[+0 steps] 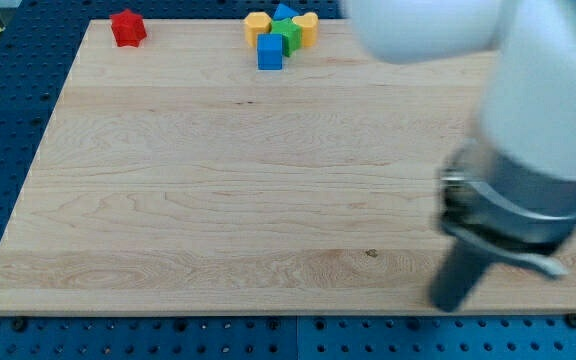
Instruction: Move the red circle towards top right
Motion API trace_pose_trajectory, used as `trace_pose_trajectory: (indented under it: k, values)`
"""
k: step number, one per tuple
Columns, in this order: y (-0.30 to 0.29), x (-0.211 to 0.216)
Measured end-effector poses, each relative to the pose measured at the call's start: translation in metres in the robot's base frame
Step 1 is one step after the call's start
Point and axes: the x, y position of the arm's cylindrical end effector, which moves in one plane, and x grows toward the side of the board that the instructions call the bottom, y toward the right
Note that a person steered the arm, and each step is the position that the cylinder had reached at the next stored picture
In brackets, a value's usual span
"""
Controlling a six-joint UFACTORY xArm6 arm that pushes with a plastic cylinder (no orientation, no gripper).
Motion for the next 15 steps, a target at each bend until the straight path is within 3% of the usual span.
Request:
trace_pose_trajectory:
  k: [1, 5, 9, 11, 13, 15]
  values:
    - [0.064, 0.0]
    - [0.055, -0.057]
    - [0.053, -0.201]
    - [0.067, -0.18]
    - [0.119, -0.169]
    - [0.092, -0.187]
